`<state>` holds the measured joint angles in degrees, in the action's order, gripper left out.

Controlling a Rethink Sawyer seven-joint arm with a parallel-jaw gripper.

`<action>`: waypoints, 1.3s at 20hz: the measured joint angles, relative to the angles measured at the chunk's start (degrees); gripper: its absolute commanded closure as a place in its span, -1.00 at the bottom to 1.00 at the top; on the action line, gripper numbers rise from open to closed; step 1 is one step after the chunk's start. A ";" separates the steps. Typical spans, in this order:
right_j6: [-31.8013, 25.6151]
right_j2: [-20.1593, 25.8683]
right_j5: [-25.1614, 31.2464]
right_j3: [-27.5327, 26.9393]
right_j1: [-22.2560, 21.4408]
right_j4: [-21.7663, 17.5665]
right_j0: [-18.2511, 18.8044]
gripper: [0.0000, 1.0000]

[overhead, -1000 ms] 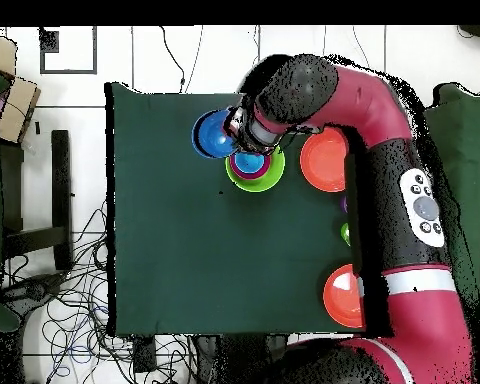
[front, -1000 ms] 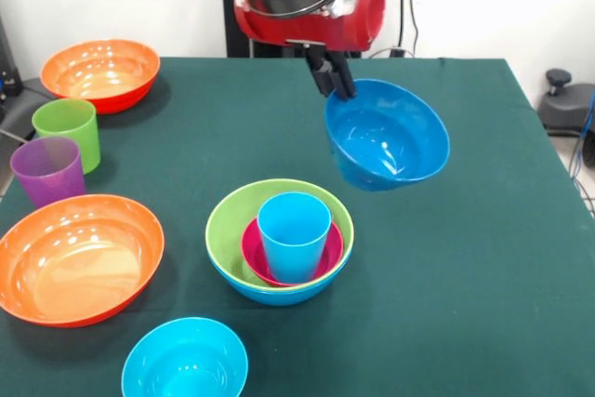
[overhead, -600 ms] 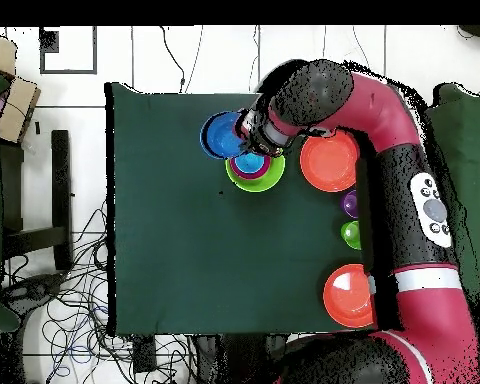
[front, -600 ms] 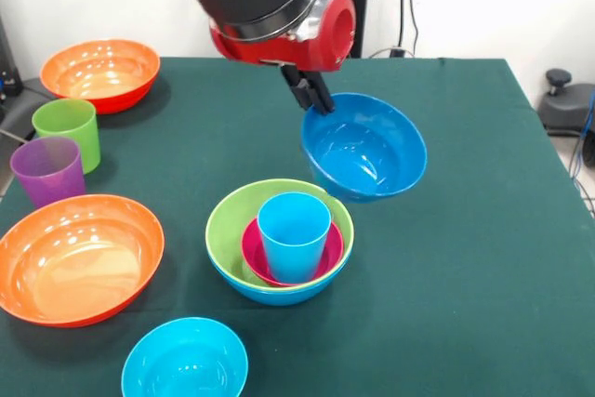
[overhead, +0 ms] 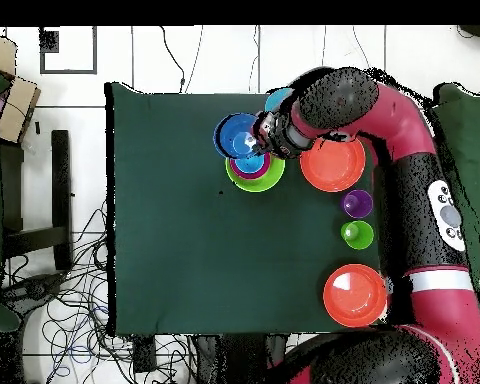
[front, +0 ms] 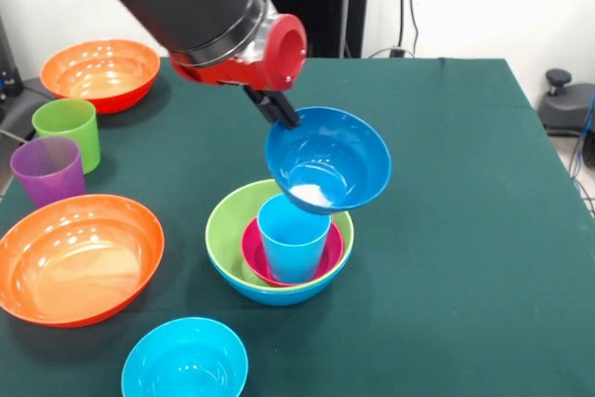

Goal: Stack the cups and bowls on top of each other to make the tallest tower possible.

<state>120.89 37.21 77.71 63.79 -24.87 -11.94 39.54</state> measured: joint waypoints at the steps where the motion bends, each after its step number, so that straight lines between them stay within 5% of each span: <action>1: -0.60 0.13 0.01 -0.16 0.28 0.00 0.39 1.00; 26: -4.31 1.49 0.58 -0.75 2.21 0.00 2.64 1.00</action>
<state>116.58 38.70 78.29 63.04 -22.65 -11.94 42.18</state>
